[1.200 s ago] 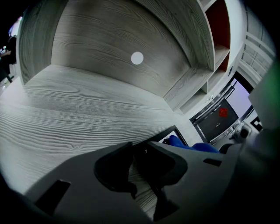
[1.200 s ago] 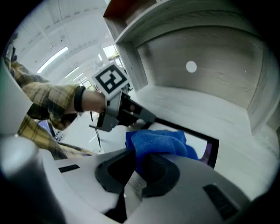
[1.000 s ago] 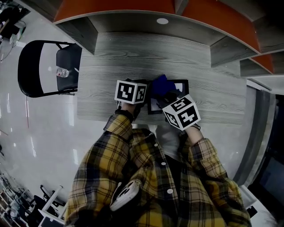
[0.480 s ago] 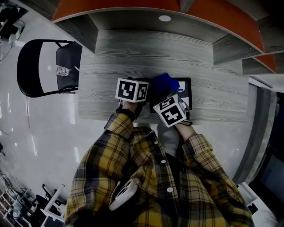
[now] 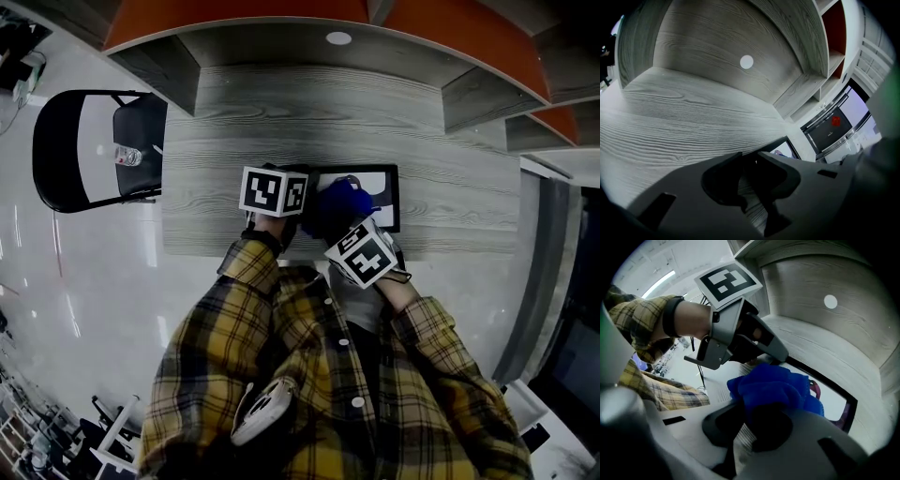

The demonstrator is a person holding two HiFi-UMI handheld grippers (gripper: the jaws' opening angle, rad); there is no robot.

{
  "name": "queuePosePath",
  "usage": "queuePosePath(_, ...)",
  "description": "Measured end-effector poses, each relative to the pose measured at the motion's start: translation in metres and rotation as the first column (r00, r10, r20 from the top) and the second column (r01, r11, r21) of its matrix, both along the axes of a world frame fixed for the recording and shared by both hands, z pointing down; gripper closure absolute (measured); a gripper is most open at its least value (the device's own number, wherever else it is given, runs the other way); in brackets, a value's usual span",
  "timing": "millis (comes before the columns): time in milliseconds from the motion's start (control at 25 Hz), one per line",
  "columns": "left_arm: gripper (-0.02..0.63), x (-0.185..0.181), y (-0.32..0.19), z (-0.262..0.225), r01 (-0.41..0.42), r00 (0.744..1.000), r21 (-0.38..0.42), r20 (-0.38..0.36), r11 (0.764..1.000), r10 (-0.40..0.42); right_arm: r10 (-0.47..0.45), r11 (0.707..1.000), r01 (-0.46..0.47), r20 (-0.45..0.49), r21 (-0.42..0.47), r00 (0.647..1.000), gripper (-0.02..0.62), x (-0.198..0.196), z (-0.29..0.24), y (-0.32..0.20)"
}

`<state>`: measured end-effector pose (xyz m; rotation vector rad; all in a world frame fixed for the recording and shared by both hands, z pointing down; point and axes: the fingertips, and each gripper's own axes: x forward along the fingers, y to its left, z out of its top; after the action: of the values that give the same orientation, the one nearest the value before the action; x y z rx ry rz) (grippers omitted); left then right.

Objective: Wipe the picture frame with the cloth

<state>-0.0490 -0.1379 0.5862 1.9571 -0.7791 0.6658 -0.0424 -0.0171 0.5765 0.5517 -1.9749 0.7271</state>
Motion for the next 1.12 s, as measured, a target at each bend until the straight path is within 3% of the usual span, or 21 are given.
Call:
queuePosePath(440, 0.508, 0.002, -0.002, -0.002, -0.007, 1.0, 0.011, 0.001, 1.0, 0.007, 0.002, 0.997, 0.003, 0.062, -0.078, 0.998, 0.554, 0.009, -0.009, 0.036)
queuePosePath(680, 0.503, 0.001, 0.001, -0.002, -0.029, 0.999, 0.028, 0.017, 0.999, 0.028, 0.121, 0.993, -0.122, 0.193, -0.009, 0.974, 0.554, 0.018, -0.051, 0.021)
queuePosePath(880, 0.503, -0.007, -0.004, -0.026, -0.047, 0.999, 0.092, 0.033, 0.995, 0.044, 0.201, 0.964, -0.243, 0.301, 0.11, 0.932, 0.554, 0.041, -0.103, -0.002)
queuePosePath(1000, 0.505, -0.002, -0.003, -0.06, -0.054, 0.998, 0.137, -0.026, 0.989, 0.059, 0.236, 0.93, -0.32, 0.377, 0.178, 0.896, 0.554, 0.057, -0.136, -0.016)
queuePosePath(1120, 0.526, 0.012, 0.009, -0.102, -0.056, 0.988, 0.183, -0.13, 0.982, 0.08, 0.249, 0.899, -0.375, 0.444, 0.224, 0.861, 0.554, 0.074, -0.172, -0.023)
